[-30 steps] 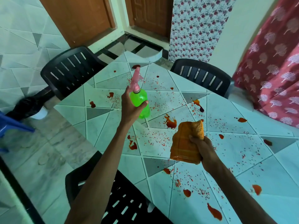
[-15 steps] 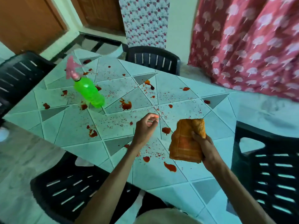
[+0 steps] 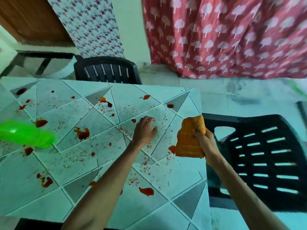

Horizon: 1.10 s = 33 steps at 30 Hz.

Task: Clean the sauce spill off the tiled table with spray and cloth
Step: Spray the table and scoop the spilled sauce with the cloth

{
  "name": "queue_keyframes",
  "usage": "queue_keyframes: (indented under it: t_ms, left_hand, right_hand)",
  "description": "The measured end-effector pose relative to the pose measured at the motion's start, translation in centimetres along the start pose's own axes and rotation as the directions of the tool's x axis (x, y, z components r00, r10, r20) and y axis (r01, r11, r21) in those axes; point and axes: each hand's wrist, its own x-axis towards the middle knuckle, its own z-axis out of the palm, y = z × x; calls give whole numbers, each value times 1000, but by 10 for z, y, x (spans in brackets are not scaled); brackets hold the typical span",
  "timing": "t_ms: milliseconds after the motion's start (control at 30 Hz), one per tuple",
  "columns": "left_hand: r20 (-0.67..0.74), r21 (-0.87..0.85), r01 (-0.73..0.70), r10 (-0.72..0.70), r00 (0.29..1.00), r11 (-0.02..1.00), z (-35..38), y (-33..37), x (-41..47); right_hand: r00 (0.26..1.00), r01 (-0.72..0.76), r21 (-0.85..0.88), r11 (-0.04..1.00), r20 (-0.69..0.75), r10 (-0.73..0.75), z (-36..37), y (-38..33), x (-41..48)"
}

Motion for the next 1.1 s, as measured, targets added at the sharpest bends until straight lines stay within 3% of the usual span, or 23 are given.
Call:
queue_keyframes:
  t_ms: [133, 300, 500, 633, 733, 967, 1100]
  left_hand:
    - [194, 233, -113, 68, 979, 966, 11, -12, 42]
    - [383, 269, -115, 3, 924, 956, 22, -28, 73]
    - [304, 265, -141, 56, 951, 954, 28, -34, 71]
    - [338, 265, -135, 39, 940, 955, 23, -32, 77]
    - [303, 246, -114, 36, 952, 963, 15, -29, 82]
    - [172, 215, -52, 15, 985, 975, 5, -48, 87]
    - [194, 220, -14, -29, 981, 975, 2, -58, 84]
  right_hand:
    - [989, 106, -199, 974, -85, -125, 6, -19, 36]
    - [976, 94, -277, 956, -162, -143, 8, -25, 62]
    - [931, 70, -522, 850, -272, -243, -5, -37, 95]
    - [886, -5, -764, 645, -302, -351, 2, -57, 145]
    - [913, -34, -853, 521, -238, -330, 15, -55, 180]
    - [922, -36, -795, 605, -260, -287, 43, -44, 221]
    - [931, 37, -845, 534, -165, -326, 58, -59, 238]
